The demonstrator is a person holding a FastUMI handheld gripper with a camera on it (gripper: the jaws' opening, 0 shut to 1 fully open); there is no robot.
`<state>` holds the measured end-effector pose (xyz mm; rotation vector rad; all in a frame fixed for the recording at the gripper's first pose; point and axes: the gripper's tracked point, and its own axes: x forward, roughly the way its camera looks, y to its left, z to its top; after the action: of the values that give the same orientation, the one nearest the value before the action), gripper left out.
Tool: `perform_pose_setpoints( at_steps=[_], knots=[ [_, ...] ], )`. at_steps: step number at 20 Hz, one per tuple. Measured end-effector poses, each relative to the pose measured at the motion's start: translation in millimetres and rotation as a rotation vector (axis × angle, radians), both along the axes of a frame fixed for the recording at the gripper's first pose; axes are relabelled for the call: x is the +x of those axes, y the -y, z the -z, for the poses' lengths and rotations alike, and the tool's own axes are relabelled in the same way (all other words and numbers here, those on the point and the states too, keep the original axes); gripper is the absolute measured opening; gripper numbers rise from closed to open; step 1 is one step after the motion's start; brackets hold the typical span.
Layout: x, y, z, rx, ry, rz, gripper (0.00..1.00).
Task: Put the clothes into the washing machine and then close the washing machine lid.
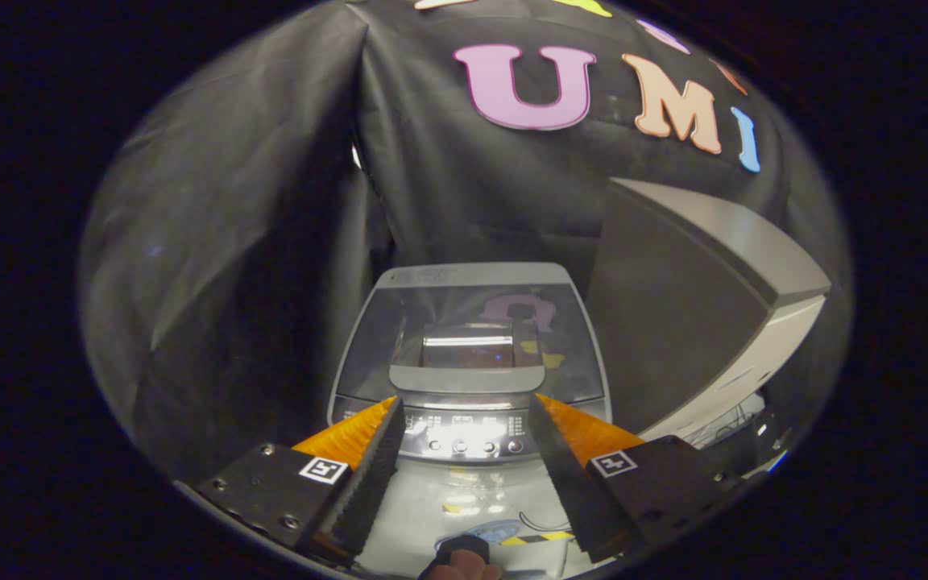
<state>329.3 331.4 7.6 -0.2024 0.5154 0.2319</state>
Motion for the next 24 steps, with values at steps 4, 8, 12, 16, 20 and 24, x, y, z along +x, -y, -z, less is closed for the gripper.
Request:
perform_pose_setpoints(
  at_steps=[4, 8, 12, 16, 20, 24],
  knots=[
    [-5.4, 11.5, -69.6, 0.002, 0.149, 0.011, 0.94],
    [-8.5, 17.9, -144.2, 0.085, 0.312, 0.020, 0.94],
    [-24.0, 24.6, -210.7, 0.138, 0.431, 0.008, 0.94],
    [-34.8, 27.4, -256.6, 0.167, 0.487, -0.024, 0.94],
    [-40.7, 39.7, -276.1, 0.168, 0.508, -0.013, 0.95],
    [-35.1, 53.9, -276.0, 0.150, 0.510, 0.037, 0.95]
  ],
)
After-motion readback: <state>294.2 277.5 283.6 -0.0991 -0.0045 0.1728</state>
